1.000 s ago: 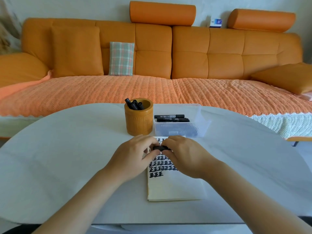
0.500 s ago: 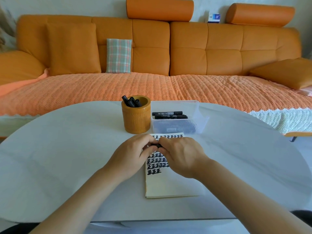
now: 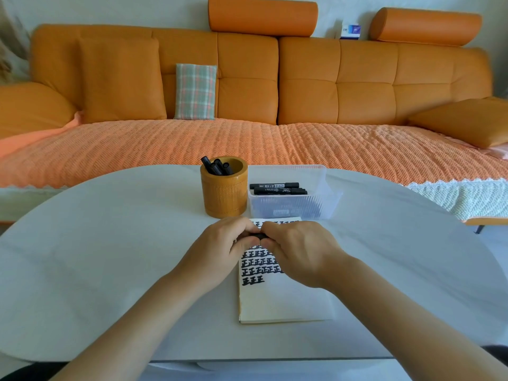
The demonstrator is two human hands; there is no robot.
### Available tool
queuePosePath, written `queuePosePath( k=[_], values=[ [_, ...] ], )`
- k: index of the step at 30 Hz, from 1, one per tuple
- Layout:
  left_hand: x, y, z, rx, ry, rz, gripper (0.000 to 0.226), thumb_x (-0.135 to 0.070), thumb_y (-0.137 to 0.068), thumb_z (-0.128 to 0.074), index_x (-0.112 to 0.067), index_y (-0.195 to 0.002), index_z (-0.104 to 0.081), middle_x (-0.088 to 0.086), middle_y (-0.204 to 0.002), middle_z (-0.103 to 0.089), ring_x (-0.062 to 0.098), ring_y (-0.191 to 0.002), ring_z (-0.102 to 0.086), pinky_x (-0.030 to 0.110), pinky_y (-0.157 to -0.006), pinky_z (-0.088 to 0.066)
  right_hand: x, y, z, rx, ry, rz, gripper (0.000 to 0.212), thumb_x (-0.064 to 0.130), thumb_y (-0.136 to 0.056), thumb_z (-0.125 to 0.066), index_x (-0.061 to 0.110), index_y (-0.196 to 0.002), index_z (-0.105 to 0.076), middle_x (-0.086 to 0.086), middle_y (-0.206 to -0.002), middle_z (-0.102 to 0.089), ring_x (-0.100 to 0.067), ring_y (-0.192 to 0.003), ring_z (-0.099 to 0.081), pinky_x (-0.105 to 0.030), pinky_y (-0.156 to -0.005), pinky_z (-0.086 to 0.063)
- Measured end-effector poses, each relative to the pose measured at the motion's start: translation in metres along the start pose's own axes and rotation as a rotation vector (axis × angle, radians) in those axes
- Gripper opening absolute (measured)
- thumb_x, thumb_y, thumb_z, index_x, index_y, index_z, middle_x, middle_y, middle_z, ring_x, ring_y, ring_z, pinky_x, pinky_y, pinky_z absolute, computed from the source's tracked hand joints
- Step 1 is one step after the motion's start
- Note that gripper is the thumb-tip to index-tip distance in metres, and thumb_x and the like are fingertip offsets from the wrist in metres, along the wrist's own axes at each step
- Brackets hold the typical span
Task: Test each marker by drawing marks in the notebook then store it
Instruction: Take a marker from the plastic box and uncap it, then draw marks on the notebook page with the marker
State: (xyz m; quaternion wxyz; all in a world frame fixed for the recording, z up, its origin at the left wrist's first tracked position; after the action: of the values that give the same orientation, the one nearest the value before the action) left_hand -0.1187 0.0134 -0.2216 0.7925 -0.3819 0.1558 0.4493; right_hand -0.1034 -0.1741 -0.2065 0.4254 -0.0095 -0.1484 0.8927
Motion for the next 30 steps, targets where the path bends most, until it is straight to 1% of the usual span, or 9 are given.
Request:
queuePosePath(
  k=[5, 11, 13, 16, 18, 20, 23, 27, 30],
  values=[
    [0.005, 0.001, 0.002, -0.001, -0.002, -0.008, 0.012, -0.023, -0.089, -0.066, -0.022, -0.101, -0.067, -0.016, -0.088, -0.064, 0.004, -0.084, -0.06, 0.016, -0.065, -0.046, -0.005, 0.002, 0.001, -0.038, 0.029, 0.069, 0.036, 0.053, -0.1, -0.025, 0.031, -0.105, -0.053, 0.004, -0.071, -0.065, -0.022, -0.058, -0.052, -0.034, -0.048, -0.037],
    [0.005, 0.001, 0.0, -0.002, -0.046, -0.014, 0.023, -0.02, -0.092, -0.064, -0.024, -0.114, -0.064, -0.026, -0.093, -0.056, -0.003, -0.09, -0.055, 0.007, -0.069, -0.04, -0.004, 0.004, 0.004, -0.04, 0.011, 0.025, 0.041, 0.049, -0.096, -0.041, 0.023, -0.128, -0.042, 0.002, -0.076, -0.066, -0.024, -0.067, -0.059, -0.035, -0.055, -0.041],
    [0.008, 0.0, 0.002, 0.006, -0.082, -0.008, 0.03, -0.02, -0.094, -0.06, -0.026, -0.123, -0.061, -0.019, -0.101, -0.057, -0.004, -0.093, -0.054, 0.007, -0.072, -0.04, -0.002, 0.007, 0.007, -0.015, -0.122, -0.006, 0.032, 0.03, -0.094, -0.043, 0.022, -0.124, -0.036, 0.005, -0.067, -0.056, -0.022, -0.059, -0.051, -0.038, -0.054, -0.04],
    [0.019, 0.001, 0.007, -0.016, -0.148, -0.001, 0.022, -0.021, -0.095, -0.058, -0.023, -0.116, -0.065, -0.015, -0.099, -0.055, 0.002, -0.09, -0.054, 0.013, -0.072, -0.043, -0.004, 0.009, 0.014, 0.027, -0.296, -0.056, 0.028, 0.003, -0.09, -0.039, 0.023, -0.108, -0.034, 0.003, -0.068, -0.042, -0.019, -0.057, -0.04, -0.042, -0.055, -0.037],
    [0.027, 0.005, 0.011, -0.041, -0.202, 0.042, 0.018, -0.024, -0.094, -0.058, -0.025, -0.111, -0.064, -0.016, -0.098, -0.054, 0.005, -0.089, -0.055, 0.018, -0.07, -0.047, -0.006, 0.01, 0.016, 0.024, -0.376, -0.082, 0.029, -0.002, -0.091, -0.039, 0.026, -0.096, -0.039, 0.001, -0.079, -0.045, -0.016, -0.063, -0.04, -0.035, -0.057, -0.038],
    [0.033, 0.01, 0.013, -0.056, -0.277, 0.082, 0.015, -0.026, -0.093, -0.059, -0.029, -0.108, -0.061, -0.018, -0.098, -0.055, 0.007, -0.088, -0.053, 0.021, -0.067, -0.047, -0.009, 0.012, 0.017, -0.008, -0.504, -0.15, 0.033, -0.001, -0.094, -0.044, 0.029, -0.089, -0.056, 0.002, -0.091, -0.052, -0.012, -0.071, -0.053, -0.031, -0.063, -0.046],
    [0.038, 0.019, 0.014, -0.048, -0.344, 0.139, 0.012, -0.027, -0.091, -0.06, -0.031, -0.102, -0.06, -0.018, -0.097, -0.056, 0.008, -0.089, -0.052, 0.025, -0.066, -0.049, -0.006, 0.019, 0.018, -0.038, -0.855, -0.299, 0.048, -0.008, -0.094, -0.045, 0.03, -0.108, -0.07, 0.001, -0.109, -0.059, -0.016, -0.091, -0.067, -0.032, -0.08, -0.058],
    [0.047, 0.026, 0.013, -0.024, -0.387, 0.169, 0.011, -0.03, -0.09, -0.059, -0.028, -0.101, -0.063, -0.014, -0.097, -0.057, 0.011, -0.093, -0.05, 0.03, -0.071, -0.049, -0.005, 0.029, 0.013, -0.018, -1.012, -0.342, 0.074, -0.023, -0.085, -0.035, 0.03, -0.13, -0.058, 0.004, -0.116, -0.066, -0.014, -0.11, -0.065, -0.031, -0.093, -0.054],
    [0.052, 0.029, 0.01, 0.012, -0.394, 0.145, 0.013, -0.03, -0.091, -0.057, -0.026, -0.102, -0.064, -0.013, -0.098, -0.055, 0.012, -0.097, -0.047, 0.029, -0.079, -0.045, -0.001, 0.032, 0.011, -0.032, -1.02, -0.289, 0.047, -0.006, -0.093, -0.057, 0.027, -0.125, -0.061, 0.002, -0.099, -0.068, -0.016, -0.091, -0.065, -0.03, -0.078, -0.057]
  ],
)
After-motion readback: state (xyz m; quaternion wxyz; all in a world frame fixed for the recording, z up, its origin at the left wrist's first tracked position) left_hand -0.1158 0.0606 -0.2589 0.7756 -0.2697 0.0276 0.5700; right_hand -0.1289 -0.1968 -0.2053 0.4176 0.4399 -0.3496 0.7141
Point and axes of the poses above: each hand's wrist, its own y-axis away from the middle knuckle, its own z-axis out of the back of the hand, x = y × z, the point moved 1 cm from there along -y, towards the middle knuckle
